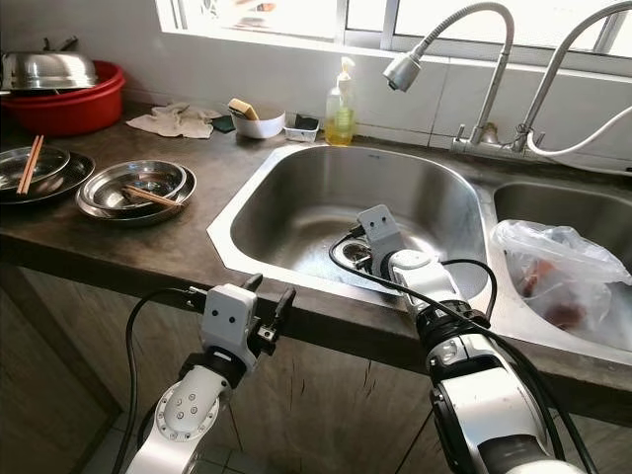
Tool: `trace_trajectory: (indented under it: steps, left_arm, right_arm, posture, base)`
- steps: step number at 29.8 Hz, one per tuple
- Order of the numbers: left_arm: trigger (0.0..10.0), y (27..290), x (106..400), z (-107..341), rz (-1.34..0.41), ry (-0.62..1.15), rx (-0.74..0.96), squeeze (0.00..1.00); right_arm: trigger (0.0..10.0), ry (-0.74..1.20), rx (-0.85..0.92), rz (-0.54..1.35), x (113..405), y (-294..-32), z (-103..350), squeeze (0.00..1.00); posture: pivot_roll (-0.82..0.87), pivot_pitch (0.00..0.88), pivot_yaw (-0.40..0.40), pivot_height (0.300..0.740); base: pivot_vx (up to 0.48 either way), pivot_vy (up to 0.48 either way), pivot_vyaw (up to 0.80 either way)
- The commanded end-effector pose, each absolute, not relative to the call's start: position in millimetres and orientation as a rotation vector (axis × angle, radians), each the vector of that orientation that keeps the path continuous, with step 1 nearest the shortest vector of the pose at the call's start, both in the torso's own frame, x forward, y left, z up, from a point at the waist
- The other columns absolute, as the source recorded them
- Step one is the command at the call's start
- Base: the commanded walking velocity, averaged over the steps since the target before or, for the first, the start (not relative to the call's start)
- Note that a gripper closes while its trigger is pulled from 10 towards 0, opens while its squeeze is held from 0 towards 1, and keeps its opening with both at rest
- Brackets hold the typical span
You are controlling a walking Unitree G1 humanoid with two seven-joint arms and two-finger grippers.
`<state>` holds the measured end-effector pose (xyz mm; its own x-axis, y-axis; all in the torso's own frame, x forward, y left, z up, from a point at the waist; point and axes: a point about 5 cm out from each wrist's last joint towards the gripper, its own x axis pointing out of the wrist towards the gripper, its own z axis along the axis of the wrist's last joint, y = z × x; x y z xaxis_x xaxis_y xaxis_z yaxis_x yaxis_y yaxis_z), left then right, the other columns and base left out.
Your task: Kitchen organization
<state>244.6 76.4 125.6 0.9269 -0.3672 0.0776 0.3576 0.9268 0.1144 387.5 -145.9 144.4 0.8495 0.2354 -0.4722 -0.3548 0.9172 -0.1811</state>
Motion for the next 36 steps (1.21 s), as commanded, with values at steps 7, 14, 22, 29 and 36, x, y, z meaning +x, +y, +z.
trace_trajectory:
  steps: [7, 14, 22, 29, 36]
  left_arm:
    - [10.0, 74, 244, 129, -0.378, -0.100, 0.094, 0.00]
    - [10.0, 75, 243, 127, -0.378, -0.091, 0.097, 0.00]
    - [10.0, 74, 243, 123, -0.399, -0.077, 0.114, 0.00]
    - [10.0, 73, 242, 125, -0.416, -0.092, 0.134, 0.00]
    - [10.0, 77, 233, 123, -0.428, -0.084, 0.137, 0.00]
  right_arm:
    - [10.0, 0.334, -0.191, 0.298, 382, -146, 157, 0.53]
    - [10.0, 0.004, -0.087, 0.230, 356, -150, 193, 0.00]
    - [10.0, -0.189, -0.018, 0.061, 305, -159, 196, 0.00]
    - [10.0, -0.209, -0.029, 0.115, 262, -150, 174, 0.00]
    - [10.0, -0.172, -0.007, 0.148, 239, -146, 163, 0.00]
  posture:
    - [0.02, 0.000, -0.079, 0.740]
    - [0.01, 0.000, -0.068, 0.740]
    - [-0.01, 0.000, -0.049, 0.740]
    - [-0.01, 0.000, -0.037, 0.740]
    - [-0.01, 0.000, -0.030, 0.740]
  base:
    - [0.000, 0.000, 0.00]
    - [0.000, 0.000, 0.00]
    - [0.000, 0.000, 0.00]
    - [0.000, 0.000, 0.00]
    - [0.000, 0.000, 0.00]
